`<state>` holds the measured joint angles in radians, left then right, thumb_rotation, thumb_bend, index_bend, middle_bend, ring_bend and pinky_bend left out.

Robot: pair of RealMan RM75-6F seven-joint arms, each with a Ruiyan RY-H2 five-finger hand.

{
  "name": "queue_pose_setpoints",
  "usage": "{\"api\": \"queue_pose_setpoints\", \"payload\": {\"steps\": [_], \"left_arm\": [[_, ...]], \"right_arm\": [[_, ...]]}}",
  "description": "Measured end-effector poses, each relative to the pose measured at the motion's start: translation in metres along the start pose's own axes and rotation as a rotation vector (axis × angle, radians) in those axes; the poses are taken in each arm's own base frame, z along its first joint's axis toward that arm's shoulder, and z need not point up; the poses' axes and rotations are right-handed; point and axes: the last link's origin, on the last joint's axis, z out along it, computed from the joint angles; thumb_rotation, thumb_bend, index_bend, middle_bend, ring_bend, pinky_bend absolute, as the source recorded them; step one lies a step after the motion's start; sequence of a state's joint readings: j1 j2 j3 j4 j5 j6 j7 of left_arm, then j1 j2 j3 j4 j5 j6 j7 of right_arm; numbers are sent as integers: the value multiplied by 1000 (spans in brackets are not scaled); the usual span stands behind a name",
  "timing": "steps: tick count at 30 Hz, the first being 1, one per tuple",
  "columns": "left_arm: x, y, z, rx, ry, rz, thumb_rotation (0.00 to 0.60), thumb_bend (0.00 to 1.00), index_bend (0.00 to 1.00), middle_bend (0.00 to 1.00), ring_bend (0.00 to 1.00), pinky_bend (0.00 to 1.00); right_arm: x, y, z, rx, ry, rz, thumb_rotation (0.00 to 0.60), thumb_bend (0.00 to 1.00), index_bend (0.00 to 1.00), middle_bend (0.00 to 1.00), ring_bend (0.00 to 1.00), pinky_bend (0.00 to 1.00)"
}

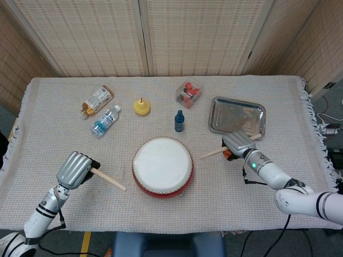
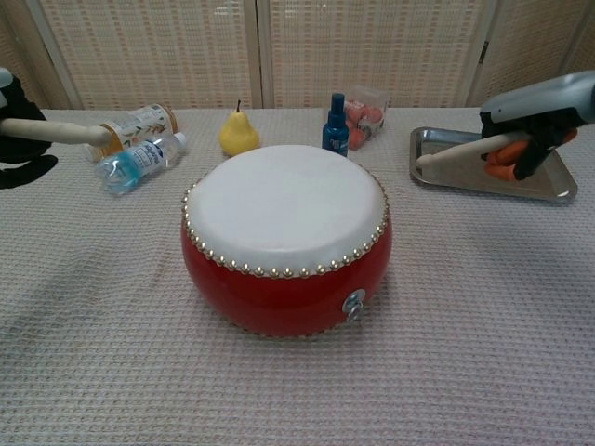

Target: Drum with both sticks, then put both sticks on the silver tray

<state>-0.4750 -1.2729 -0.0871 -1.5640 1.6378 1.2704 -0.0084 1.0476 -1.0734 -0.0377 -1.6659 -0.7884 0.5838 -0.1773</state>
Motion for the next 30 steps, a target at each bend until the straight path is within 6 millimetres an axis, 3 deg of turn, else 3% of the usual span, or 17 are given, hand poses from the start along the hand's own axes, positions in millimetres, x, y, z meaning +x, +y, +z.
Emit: {"api": "queue_pose_setpoints", "payload": {"steps": [6,12,23,30], "left_arm": [[-3,18,14,-49,-27,23,600,891,1000,1000,1000,1000],[-8,30,29,-71,-72,99,600,892,1000,1000,1000,1000],[0,34,52,48,-101,134,600,891,1000,1000,1000,1000],[-19,46,67,84,-134,170,600,890,1000,1000,1000,1000]], "right_arm": [[23,-34,13,17,-2,-41,600,854,1000,1000,1000,1000],[28,-59,29,23,-10,-85,600,854,1000,1000,1000,1000],[15,-61,39,-73,-34,-266,600,855,1000,1000,1000,1000],[29,-69,32,-40,41,-182,600,855,1000,1000,1000,1000]]}}
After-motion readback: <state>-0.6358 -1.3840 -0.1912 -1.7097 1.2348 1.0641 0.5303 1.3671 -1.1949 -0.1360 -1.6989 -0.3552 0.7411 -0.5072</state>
